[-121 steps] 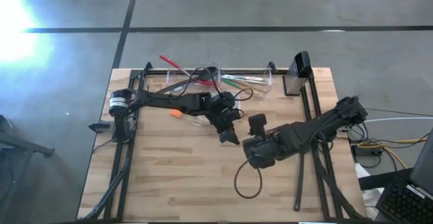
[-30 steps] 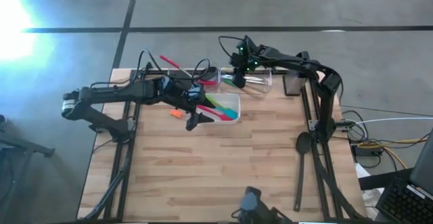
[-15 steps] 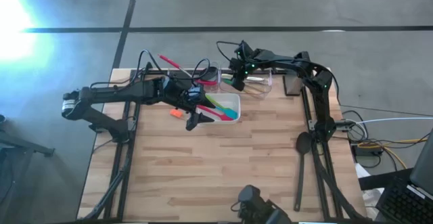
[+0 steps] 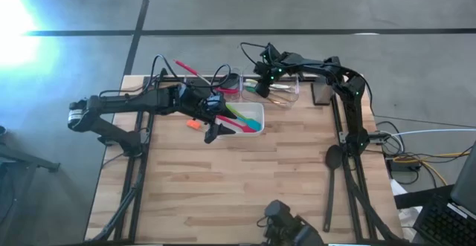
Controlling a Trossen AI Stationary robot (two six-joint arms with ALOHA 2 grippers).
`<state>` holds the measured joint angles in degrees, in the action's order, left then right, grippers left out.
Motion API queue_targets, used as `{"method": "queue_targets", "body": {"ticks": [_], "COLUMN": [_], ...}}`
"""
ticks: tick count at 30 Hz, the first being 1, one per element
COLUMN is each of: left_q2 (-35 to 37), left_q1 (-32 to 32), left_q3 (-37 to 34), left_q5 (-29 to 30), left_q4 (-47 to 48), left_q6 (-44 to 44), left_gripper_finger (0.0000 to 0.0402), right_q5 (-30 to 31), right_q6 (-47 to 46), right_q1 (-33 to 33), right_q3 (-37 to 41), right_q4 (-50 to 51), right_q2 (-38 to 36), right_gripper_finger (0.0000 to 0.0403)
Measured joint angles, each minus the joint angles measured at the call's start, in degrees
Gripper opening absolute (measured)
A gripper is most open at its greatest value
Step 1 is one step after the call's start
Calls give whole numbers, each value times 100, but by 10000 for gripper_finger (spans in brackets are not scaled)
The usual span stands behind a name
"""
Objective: Pick & Place Kitchen Items
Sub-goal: Put the yellow table knife into the right transparent bin, then put the black serving spoon into the left transparent bin
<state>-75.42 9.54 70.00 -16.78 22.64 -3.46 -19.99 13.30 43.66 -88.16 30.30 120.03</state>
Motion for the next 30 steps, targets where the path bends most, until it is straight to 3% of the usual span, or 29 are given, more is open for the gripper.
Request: {"method": "queue_targets", "body": {"ticks": [8, 14, 24, 30], "left_q2": [0, 0, 0, 2], "left_q1": [0, 0, 0, 0], "left_q3": [2, 2, 4, 4], "left_q5": [0, 0, 31, 30], "left_q4": [4, -56, -160, -123], "left_q6": [-55, -302, -309, -315], "left_gripper_finger": [291, 291, 291, 291], "right_q5": [20, -7, 130, 733], "right_q6": [-119, -64, 145, -629], "right_q1": [0, -29, -559, -1207], "right_q3": [-73, -398, -494, -439], "right_q4": [171, 1271, 2633, 3538], "right_q2": [-1, -200, -1657, -2786], "right_gripper_finger": [124, 160, 149, 127]}}
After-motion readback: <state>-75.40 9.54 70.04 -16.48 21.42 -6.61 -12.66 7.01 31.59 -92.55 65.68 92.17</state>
